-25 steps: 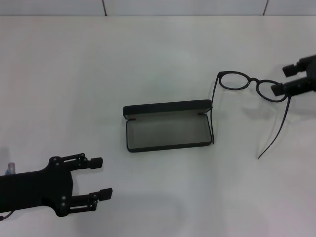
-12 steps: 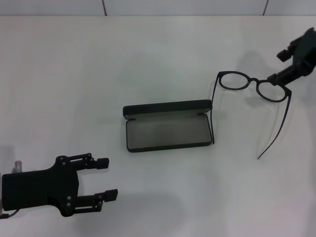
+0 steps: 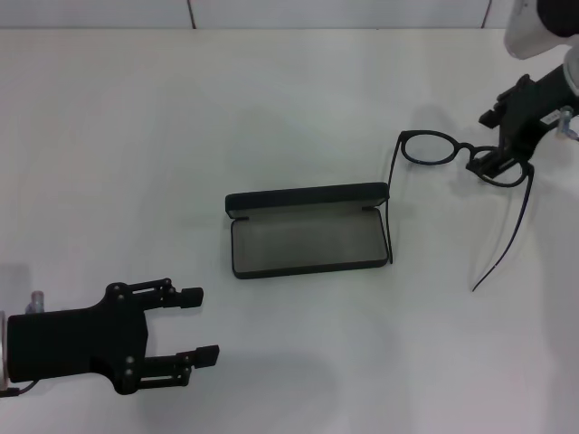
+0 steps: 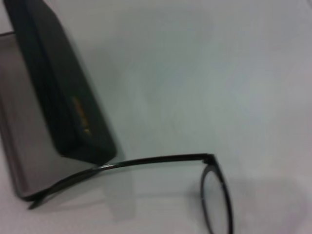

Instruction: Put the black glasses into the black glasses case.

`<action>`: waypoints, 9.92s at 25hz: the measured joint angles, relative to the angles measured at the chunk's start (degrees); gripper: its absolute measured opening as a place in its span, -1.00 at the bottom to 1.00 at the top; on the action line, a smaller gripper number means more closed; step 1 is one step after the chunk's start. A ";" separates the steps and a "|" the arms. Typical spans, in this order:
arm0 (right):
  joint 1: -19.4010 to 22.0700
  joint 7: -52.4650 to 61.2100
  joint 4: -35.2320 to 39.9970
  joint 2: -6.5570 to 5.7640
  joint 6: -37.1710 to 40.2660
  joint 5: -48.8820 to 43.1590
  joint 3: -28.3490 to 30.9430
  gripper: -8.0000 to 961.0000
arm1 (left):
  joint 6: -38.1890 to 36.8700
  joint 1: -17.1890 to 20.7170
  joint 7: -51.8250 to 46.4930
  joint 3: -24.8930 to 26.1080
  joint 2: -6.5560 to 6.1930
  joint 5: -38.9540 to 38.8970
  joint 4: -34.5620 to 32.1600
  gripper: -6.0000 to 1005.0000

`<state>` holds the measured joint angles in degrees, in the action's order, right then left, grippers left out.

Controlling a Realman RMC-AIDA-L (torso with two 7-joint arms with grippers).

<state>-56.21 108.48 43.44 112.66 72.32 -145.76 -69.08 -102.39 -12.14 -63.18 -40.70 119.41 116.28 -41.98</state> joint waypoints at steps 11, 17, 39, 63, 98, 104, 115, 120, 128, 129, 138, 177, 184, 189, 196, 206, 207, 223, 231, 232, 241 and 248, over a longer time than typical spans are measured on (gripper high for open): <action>-0.66 -0.44 -4.09 1.52 -7.60 0.41 0.63 0.42 | 0.05 0.01 -0.09 0.00 0.04 0.00 0.06 0.48; -0.74 -0.55 -4.64 2.09 -8.35 0.38 0.60 0.41 | 0.18 0.02 -0.10 0.00 0.04 0.00 0.06 0.48; -0.21 -0.49 -4.91 2.64 -8.10 -0.14 -0.69 -0.06 | 0.43 -0.16 -0.28 0.14 -0.14 0.00 -0.11 0.47; 0.76 -0.09 -0.76 1.90 -4.06 0.34 2.47 -0.86 | 0.01 -0.17 -1.19 0.45 -0.37 -0.07 -0.03 0.47; 18.57 -0.60 19.61 2.66 10.58 31.09 21.01 -0.87 | -2.13 -1.43 -23.34 1.55 -1.03 -20.93 0.13 0.46; 19.03 -6.39 10.84 2.72 11.26 37.83 20.50 -0.87 | -0.58 -3.53 -23.27 6.02 -0.96 -24.26 6.00 0.42; 18.24 -12.21 1.98 2.85 15.50 43.06 17.76 -0.87 | -6.94 -11.43 -17.60 4.79 -0.36 -26.98 11.78 -0.08; 18.26 -12.88 1.78 2.87 17.46 43.24 17.67 -0.87 | -8.67 -15.20 -16.36 -1.89 -0.62 -27.21 11.85 -0.43; 18.13 -13.85 0.32 3.01 19.29 43.37 16.48 -0.86 | -10.61 -18.38 -15.28 -4.15 -0.20 -27.26 11.90 -0.96; 18.13 -13.95 0.18 3.03 19.21 43.42 16.18 -0.86 | -10.63 -18.66 -15.36 -4.32 -0.12 -27.26 11.92 -0.97; 16.61 -15.38 -2.59 3.19 19.06 44.90 15.58 -0.86 | -10.58 -20.70 -14.06 -6.66 0.12 -27.32 14.48 -0.97; 15.81 -15.49 -8.69 3.44 25.01 59.04 9.94 -0.86 | -6.58 -25.40 -2.46 -10.20 1.08 -30.88 23.61 -0.97; 15.78 -15.49 -8.73 3.44 25.56 59.15 9.70 -0.86 | -4.44 -25.39 -0.39 -10.28 1.10 -31.80 24.51 -0.97; 15.76 -15.49 -8.73 3.44 25.62 59.49 9.66 -0.86 | -3.52 -25.39 0.33 -10.28 1.18 -31.82 24.51 -0.97; 15.73 -15.71 -8.57 3.39 25.63 59.68 9.62 -0.86 | -3.07 -25.68 0.59 -10.28 1.17 -31.87 24.49 -0.97; 15.48 -16.17 -8.64 3.30 25.52 59.92 9.60 -0.86 | -2.69 -26.83 0.60 -10.18 1.04 -31.88 24.07 -0.97; 15.45 -16.17 -8.64 3.30 25.51 59.93 9.61 -0.86 | -2.66 -26.90 0.60 -10.18 1.00 -31.87 24.00 -0.97; 15.79 -16.81 -8.71 3.49 25.53 59.64 9.84 -0.86 | -3.14 -27.14 0.13 -10.06 0.69 -31.93 23.76 -0.97; 16.37 -16.85 -8.74 3.23 25.35 61.61 10.20 -0.86 | -3.84 -26.86 0.08 -9.86 0.65 -32.03 23.73 -0.97; 16.46 -16.87 -8.73 3.19 25.26 61.87 10.22 -0.86 | -4.04 -26.86 0.08 -9.86 0.62 -32.22 23.74 -0.97; 16.68 -16.90 -8.74 3.00 23.88 62.53 10.34 -0.86 | -5.68 -23.91 -3.03 -9.99 0.42 -34.84 17.87 -0.97; 18.01 -17.46 -8.53 2.74 20.83 62.52 10.38 -0.86 | -7.28 -19.27 -13.04 -9.92 -1.35 -38.22 7.13 -0.97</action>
<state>-38.20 91.01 34.91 115.41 93.15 -83.25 -58.70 -109.67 -31.41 -76.22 -50.62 118.05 78.06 -34.85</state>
